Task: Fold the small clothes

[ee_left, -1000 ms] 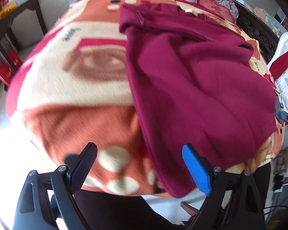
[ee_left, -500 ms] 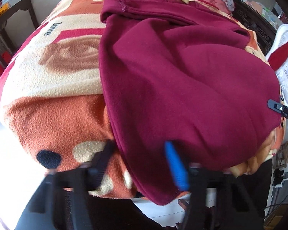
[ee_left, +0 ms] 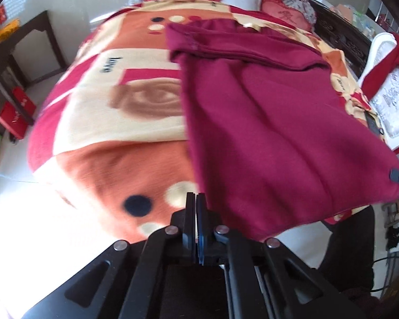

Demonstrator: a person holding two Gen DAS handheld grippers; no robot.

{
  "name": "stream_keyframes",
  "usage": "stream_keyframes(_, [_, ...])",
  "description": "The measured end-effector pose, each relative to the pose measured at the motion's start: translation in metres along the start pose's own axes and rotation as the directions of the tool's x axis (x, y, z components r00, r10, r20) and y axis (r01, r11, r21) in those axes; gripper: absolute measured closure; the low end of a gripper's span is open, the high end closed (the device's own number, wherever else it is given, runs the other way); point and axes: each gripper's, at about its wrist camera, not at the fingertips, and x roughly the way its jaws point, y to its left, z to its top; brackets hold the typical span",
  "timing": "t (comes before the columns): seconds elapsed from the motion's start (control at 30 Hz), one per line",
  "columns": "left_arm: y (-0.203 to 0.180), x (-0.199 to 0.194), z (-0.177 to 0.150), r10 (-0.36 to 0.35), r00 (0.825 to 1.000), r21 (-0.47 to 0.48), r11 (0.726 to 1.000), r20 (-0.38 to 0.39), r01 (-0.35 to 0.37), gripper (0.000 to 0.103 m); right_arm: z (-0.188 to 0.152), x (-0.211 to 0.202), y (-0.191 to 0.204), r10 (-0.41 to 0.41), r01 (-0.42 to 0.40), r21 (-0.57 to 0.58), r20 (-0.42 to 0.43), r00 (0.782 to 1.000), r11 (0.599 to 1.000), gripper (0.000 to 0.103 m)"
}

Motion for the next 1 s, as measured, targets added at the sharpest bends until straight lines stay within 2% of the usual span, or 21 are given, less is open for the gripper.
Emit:
stream_keyframes(0.1, [0.009, 0.017, -0.004, 0.019, 1.0, -0.023, 1.0, -0.023, -0.02, 0.102, -0.016, 0.022, -0.011, -0.041, 0.043, 0.029, -0.066, 0.997, 0.999, 0.103])
stream_keyframes(0.17, [0.008, 0.023, -0.009, 0.005, 0.999, -0.047, 0.999, -0.033, -0.007, 0.101, -0.022, 0.033, -0.022, -0.083, 0.088, 0.049, -0.091, 0.992, 0.995, 0.103])
stream_keyframes(0.23, [0.005, 0.025, -0.01, -0.003, 1.0, -0.063, 0.998, -0.03, 0.002, 0.099, -0.023, 0.034, -0.025, -0.129, 0.133, 0.042, -0.076, 0.989, 0.99, 0.103])
stream_keyframes(0.3, [0.001, 0.026, -0.009, -0.007, 1.0, -0.06, 0.998, -0.026, 0.006, 0.089, -0.02, 0.028, -0.029, -0.125, 0.128, 0.068, -0.045, 0.991, 0.989, 0.103])
stream_keyframes(0.33, [-0.001, 0.026, -0.008, -0.005, 1.0, -0.059, 0.998, -0.017, 0.004, 0.074, -0.018, 0.025, -0.03, -0.125, 0.127, 0.073, -0.036, 0.992, 0.989, 0.101])
stream_keyframes(0.37, [-0.003, 0.027, -0.007, -0.001, 1.0, -0.061, 0.998, -0.01, 0.0, 0.057, -0.017, 0.023, -0.031, -0.139, 0.141, 0.066, -0.031, 0.99, 0.988, 0.094])
stream_keyframes(0.43, [-0.006, 0.029, -0.006, 0.0, 1.0, -0.068, 0.998, 0.007, 0.0, 0.046, -0.014, 0.02, -0.027, -0.168, 0.169, 0.036, -0.027, 0.985, 0.985, 0.091])
stream_keyframes(0.57, [-0.012, 0.044, -0.004, -0.009, 1.0, -0.075, 0.997, -0.018, 0.008, 0.045, -0.009, 0.022, -0.028, -0.165, 0.166, 0.024, -0.037, 0.986, 0.986, 0.09])
stream_keyframes(0.67, [-0.016, 0.061, -0.004, 0.019, 0.998, -0.068, 0.997, -0.057, -0.023, 0.045, -0.006, 0.031, -0.03, -0.155, 0.157, 0.037, -0.046, 0.987, 0.987, 0.09])
stream_keyframes(0.73, [-0.017, 0.067, -0.003, 0.011, 0.998, -0.083, 0.996, -0.064, -0.016, 0.046, -0.006, 0.034, -0.034, -0.148, 0.15, 0.044, -0.051, 0.988, 0.988, 0.09])
stream_keyframes(0.8, [-0.019, 0.068, -0.001, -0.002, 0.998, -0.083, 0.997, -0.056, -0.003, 0.058, -0.005, 0.039, -0.036, -0.136, 0.139, 0.049, -0.06, 0.989, 0.989, 0.09])
stream_keyframes(0.83, [-0.02, 0.068, 0.0, -0.024, 0.998, -0.08, 0.997, -0.06, 0.019, 0.078, -0.005, 0.041, -0.036, -0.129, 0.132, 0.052, -0.064, 0.99, 0.99, 0.09])
stream_keyframes(0.87, [-0.021, 0.068, 0.001, -0.038, 0.997, -0.076, 0.997, -0.067, 0.033, 0.091, -0.005, 0.042, -0.036, -0.129, 0.133, 0.051, -0.066, 0.989, 0.99, 0.09])
stream_keyframes(0.93, [-0.023, 0.064, 0.002, -0.026, 0.998, -0.06, 0.998, -0.065, 0.022, 0.096, -0.003, 0.043, -0.031, -0.131, 0.133, 0.029, -0.066, 0.989, 0.991, 0.103])
stream_keyframes(1.0, [-0.019, 0.054, 0.002, -0.038, 0.998, -0.061, 0.998, -0.057, 0.034, 0.096, 0.0, 0.03, -0.02, -0.119, 0.12, 0.009, -0.023, 0.993, 0.993, 0.103])
